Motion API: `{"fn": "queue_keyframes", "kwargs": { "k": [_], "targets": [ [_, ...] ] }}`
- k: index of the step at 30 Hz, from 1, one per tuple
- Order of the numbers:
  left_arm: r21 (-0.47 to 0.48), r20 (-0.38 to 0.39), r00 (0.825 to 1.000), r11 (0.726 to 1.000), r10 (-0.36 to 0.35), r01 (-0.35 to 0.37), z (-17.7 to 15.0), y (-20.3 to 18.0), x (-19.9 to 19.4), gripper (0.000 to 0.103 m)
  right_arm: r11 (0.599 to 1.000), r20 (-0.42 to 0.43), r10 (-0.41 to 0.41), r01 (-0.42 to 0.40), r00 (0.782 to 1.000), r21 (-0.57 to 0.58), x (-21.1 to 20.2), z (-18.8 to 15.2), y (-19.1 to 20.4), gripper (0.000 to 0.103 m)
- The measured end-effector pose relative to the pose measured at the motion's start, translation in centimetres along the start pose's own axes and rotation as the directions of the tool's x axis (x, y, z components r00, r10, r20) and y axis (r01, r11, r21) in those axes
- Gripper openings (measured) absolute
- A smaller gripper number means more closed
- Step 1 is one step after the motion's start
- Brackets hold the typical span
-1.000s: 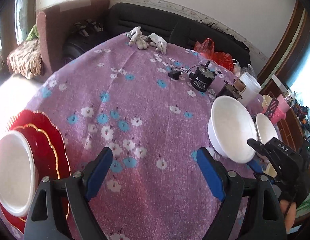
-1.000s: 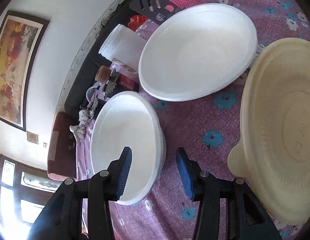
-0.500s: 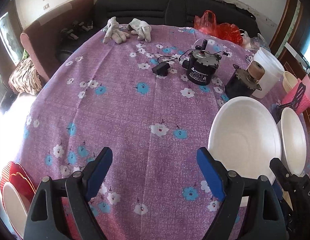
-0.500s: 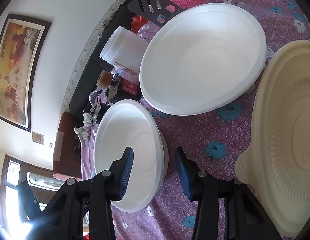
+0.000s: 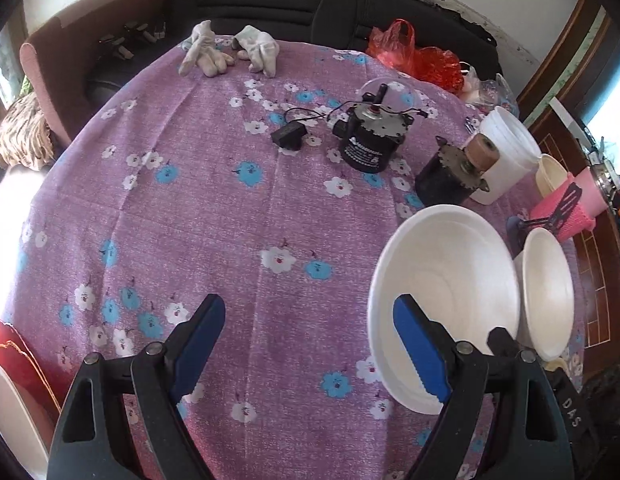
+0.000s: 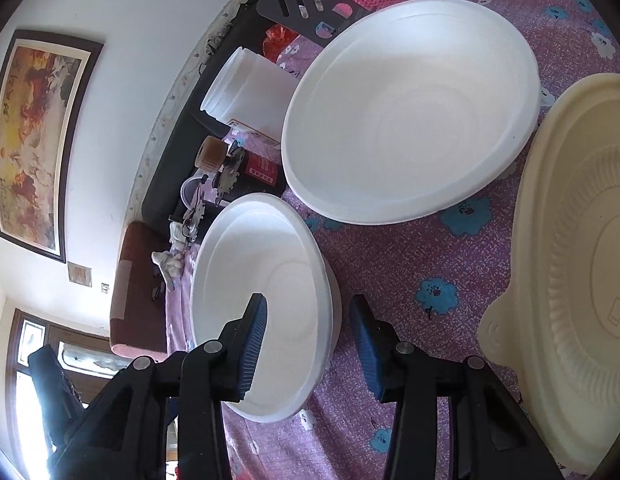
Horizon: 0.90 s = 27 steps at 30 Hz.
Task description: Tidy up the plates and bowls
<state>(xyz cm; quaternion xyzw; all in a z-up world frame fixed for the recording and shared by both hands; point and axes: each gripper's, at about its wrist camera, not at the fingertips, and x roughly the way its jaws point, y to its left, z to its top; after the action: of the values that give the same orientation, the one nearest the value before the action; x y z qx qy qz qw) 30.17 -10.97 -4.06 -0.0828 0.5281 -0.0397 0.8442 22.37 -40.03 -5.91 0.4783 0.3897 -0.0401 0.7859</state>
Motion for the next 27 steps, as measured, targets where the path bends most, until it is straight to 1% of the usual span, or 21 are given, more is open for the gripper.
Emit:
{"fn": "queue_keyframes", "kwargs": {
  "k": [1,6,10,13,15,16,19,21,23,25,27],
  "targets": [
    [0.006,-0.005,1.000,1.000,-0.007,0.007,0.1,-0.4,0.0,0.085,1.000,-0.001,-0.001,0.001,1.000,-0.001,0.1,-0.1,0.0,0.047],
    [0.044,-0.023,1.000,0.999,0.010,-0.008,0.4,-2.0,1.2,0.085,1.000,0.004,-0.006,0.006,1.000,-0.011,0.0,-0.2,0.3,0.047],
    [0.041,-0.036,0.999,0.999,-0.014,0.016,0.6,-2.8,2.3,0.085,1.000,0.001,-0.010,0.010,1.000,-0.005,0.2,-0.3,0.2,0.047],
    [0.053,-0.023,1.000,0.999,0.005,-0.004,0.5,-3.2,2.9,0.085,1.000,0.004,-0.015,0.015,1.000,0.002,0.2,-0.3,0.0,0.047],
    [0.055,0.011,0.999,0.998,0.032,-0.033,0.5,-3.2,3.0,0.085,1.000,0.011,-0.020,0.020,1.000,0.003,0.1,-0.2,-0.1,0.045],
    [0.052,0.024,0.999,0.998,0.036,-0.037,0.5,-3.2,3.1,0.085,1.000,0.010,-0.021,0.021,1.000,0.003,0.1,-0.2,-0.1,0.044],
    [0.041,0.022,0.999,0.999,0.035,-0.036,0.5,-3.0,3.5,0.085,1.000,0.006,-0.023,0.023,1.000,0.005,0.3,-0.2,-0.2,0.044],
    [0.038,0.030,0.999,0.999,0.036,-0.037,0.5,-2.9,3.6,0.081,1.000,0.000,-0.024,0.024,1.000,0.002,0.5,-0.3,-0.1,0.042],
    [0.044,0.027,0.999,0.998,0.034,-0.035,0.5,-2.9,3.8,0.069,1.000,-0.010,-0.026,0.026,1.000,-0.002,0.7,-0.3,-0.1,0.037],
    [0.041,0.013,1.000,0.999,0.027,-0.027,0.5,-2.8,4.0,0.066,1.000,-0.013,-0.028,0.028,1.000,-0.002,0.9,-0.3,-0.2,0.036],
    [0.042,0.015,0.999,0.998,0.035,-0.036,0.4,-2.8,4.1,0.061,0.999,-0.017,-0.033,0.033,0.999,-0.006,1.1,-0.3,-0.2,0.032]
  ]
}}
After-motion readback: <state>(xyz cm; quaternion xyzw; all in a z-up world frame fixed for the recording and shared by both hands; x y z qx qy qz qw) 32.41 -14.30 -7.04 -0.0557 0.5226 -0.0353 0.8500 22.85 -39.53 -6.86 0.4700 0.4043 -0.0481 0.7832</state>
